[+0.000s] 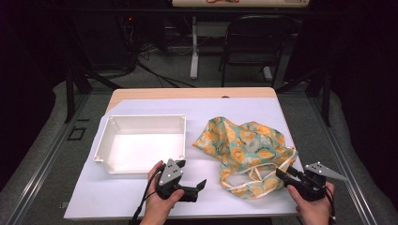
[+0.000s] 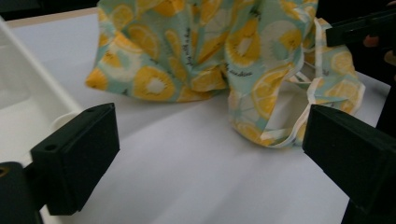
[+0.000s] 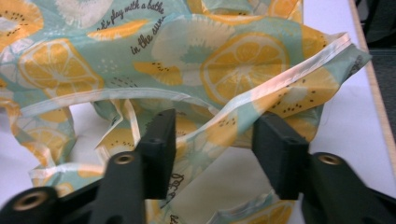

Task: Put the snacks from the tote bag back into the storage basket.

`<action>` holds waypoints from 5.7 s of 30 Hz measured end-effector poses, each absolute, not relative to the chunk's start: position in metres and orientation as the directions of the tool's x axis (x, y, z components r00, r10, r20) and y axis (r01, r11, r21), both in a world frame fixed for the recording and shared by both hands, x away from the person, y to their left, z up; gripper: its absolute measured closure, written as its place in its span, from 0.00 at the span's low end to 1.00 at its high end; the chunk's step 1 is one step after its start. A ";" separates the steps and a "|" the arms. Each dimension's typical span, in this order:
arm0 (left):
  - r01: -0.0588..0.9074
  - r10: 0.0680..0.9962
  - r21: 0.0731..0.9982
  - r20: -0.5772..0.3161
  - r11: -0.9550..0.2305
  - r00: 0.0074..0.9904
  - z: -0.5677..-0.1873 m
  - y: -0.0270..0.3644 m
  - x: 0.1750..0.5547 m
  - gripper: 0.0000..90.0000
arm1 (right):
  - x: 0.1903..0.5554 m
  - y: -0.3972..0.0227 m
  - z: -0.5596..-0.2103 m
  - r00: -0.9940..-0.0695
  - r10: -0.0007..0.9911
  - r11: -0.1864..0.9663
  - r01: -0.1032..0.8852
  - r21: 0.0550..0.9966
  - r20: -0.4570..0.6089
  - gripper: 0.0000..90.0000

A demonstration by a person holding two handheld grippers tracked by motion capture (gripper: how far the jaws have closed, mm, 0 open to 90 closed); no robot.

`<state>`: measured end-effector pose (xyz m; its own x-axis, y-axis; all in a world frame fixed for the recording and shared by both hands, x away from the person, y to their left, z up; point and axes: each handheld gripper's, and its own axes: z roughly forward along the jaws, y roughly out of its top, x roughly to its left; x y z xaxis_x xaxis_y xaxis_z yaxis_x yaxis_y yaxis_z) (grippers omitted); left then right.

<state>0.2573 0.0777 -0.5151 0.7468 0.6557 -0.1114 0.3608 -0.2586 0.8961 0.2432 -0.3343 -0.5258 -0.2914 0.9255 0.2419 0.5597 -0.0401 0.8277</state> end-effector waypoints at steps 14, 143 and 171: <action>0.344 0.618 0.888 -0.090 -0.305 0.781 -0.520 0.025 0.263 0.12 | 0.239 -0.337 -0.523 -0.362 0.901 -0.020 0.516 0.856 0.239 1.00; 0.250 0.501 0.895 -0.034 -0.370 0.865 -0.482 -0.035 0.312 1.00 | 0.310 -0.352 -0.459 -0.383 0.914 -0.035 0.258 0.966 0.136 1.00; 0.426 0.590 0.867 -0.208 -0.258 0.780 -0.466 -0.070 0.416 1.00 | 0.323 -0.360 -0.484 -0.395 0.894 -0.051 0.375 0.926 0.210 0.54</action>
<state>0.4156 -0.0703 -0.4659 0.7803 0.5897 -0.2083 0.4263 -0.2578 0.8671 0.3232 -0.3604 -0.4840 -0.3954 0.8943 0.2097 0.3750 -0.0512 0.9256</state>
